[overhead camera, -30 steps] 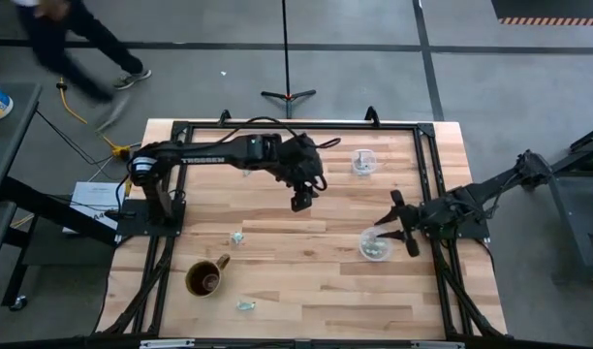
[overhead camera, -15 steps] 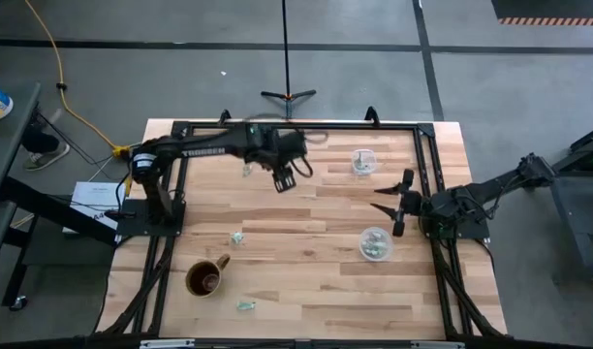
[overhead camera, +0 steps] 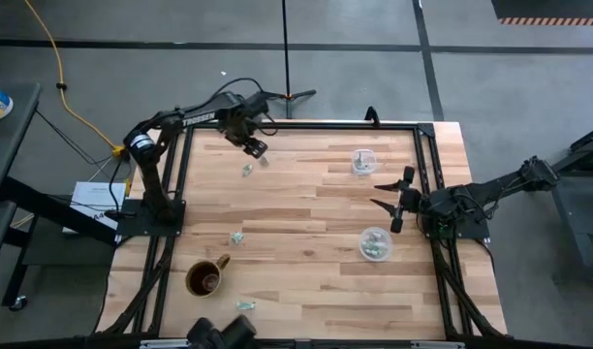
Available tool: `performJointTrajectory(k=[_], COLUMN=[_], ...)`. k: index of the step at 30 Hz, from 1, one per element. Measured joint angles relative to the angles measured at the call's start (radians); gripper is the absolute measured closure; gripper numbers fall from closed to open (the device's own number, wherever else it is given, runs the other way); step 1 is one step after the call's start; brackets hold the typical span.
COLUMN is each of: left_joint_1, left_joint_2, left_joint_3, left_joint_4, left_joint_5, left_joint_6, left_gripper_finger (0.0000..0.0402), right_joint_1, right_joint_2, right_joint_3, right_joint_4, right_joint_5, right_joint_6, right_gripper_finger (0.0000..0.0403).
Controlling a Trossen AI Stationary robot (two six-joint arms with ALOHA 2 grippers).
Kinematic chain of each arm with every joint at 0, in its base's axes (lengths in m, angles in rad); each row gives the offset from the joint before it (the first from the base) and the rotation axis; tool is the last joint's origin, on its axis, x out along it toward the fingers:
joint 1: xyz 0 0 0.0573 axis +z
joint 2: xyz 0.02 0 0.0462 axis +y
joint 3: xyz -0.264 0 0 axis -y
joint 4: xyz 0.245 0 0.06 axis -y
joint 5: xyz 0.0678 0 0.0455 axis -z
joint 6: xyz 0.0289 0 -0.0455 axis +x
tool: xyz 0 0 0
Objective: Pick and place items into bin
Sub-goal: Put the green stevia packet into the bottom transparent bin
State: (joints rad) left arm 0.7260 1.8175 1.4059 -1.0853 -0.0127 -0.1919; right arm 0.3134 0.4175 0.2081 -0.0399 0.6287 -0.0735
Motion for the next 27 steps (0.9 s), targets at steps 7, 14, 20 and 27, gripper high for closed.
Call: performJointTrajectory(k=[7,14,20,27], left_joint_1=[0.02,0.012,0.006,-0.025], left_joint_2=[0.0,0.0,0.0,0.0], left_joint_3=[-0.167,-0.221,-0.257,-0.246], left_joint_4=[0.191,0.205,0.219,0.216], left_joint_5=[0.108,0.078,0.114,0.156], left_joint_6=[-0.023,-0.056,-0.077,-0.079], left_gripper_finger=[0.0163,0.0163,0.0163,0.0163], right_joint_1=[0.0,0.0,0.0,0.0], right_joint_2=[0.0,0.0,0.0,0.0], right_joint_3=[0.0,0.0,0.0,-0.001], right_joint_4=[0.0,0.0,0.0,0.0], right_joint_5=[-0.003,-0.003,-0.004,0.019], right_joint_6=[-0.017,-0.04,-0.039,-0.049], right_gripper_finger=[0.0233,0.0233,0.0233,0.0233])
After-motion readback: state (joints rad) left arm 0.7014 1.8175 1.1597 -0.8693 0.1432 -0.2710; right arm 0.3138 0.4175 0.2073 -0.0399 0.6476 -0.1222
